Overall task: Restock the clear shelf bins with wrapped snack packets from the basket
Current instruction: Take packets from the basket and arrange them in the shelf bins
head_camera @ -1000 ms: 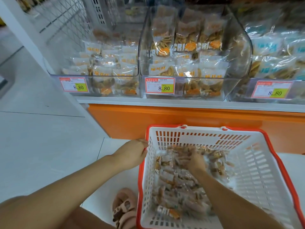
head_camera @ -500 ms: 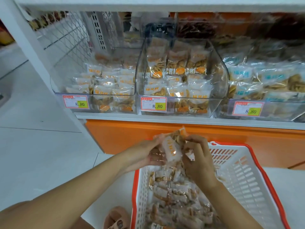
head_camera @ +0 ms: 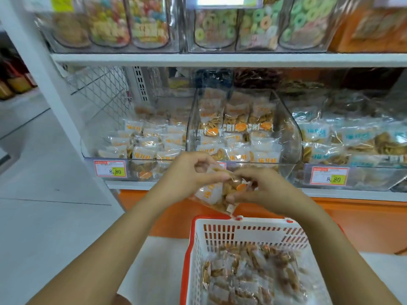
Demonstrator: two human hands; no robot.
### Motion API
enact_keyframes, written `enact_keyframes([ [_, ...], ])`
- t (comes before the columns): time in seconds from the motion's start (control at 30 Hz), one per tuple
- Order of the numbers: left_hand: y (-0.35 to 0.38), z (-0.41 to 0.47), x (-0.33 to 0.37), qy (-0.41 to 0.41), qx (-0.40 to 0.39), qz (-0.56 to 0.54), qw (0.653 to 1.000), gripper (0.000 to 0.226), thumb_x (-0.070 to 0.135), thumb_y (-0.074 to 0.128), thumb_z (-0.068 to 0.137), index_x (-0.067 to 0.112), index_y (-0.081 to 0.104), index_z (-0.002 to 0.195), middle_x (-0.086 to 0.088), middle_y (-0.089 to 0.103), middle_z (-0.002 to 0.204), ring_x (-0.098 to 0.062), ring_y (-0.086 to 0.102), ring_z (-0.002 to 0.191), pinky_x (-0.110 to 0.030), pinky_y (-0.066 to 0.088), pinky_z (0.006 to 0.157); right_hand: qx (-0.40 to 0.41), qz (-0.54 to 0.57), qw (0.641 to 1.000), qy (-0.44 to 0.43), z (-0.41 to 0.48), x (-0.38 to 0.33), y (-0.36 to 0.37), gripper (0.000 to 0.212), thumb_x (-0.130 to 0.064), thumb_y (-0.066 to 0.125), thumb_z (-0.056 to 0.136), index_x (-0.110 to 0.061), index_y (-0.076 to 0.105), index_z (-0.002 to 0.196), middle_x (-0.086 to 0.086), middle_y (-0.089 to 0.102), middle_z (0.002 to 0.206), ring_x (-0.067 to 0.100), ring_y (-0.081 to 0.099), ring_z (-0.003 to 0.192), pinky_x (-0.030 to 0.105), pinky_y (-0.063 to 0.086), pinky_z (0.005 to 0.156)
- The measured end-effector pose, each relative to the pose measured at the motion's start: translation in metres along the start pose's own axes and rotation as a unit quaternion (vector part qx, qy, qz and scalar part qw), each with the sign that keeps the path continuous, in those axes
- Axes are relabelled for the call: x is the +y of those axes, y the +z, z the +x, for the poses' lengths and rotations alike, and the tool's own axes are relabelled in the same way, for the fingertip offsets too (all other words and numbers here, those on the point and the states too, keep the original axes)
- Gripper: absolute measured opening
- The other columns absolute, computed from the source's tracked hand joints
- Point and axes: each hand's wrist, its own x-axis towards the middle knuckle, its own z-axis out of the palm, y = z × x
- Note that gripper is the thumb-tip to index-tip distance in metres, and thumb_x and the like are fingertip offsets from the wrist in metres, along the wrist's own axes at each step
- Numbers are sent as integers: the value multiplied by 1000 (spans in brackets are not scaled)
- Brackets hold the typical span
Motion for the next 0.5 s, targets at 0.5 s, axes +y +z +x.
enact_keyframes([
  [0.5, -13, 23, -24, -36, 195, 120, 973, 41, 19, 57, 93, 18, 53, 134, 8, 59, 115, -4, 52, 98, -10, 36, 75, 219, 51, 945, 237, 181, 12, -6, 26, -32, 65, 88, -7, 62, 92, 7, 64, 82, 21, 64, 74, 26, 41, 49],
])
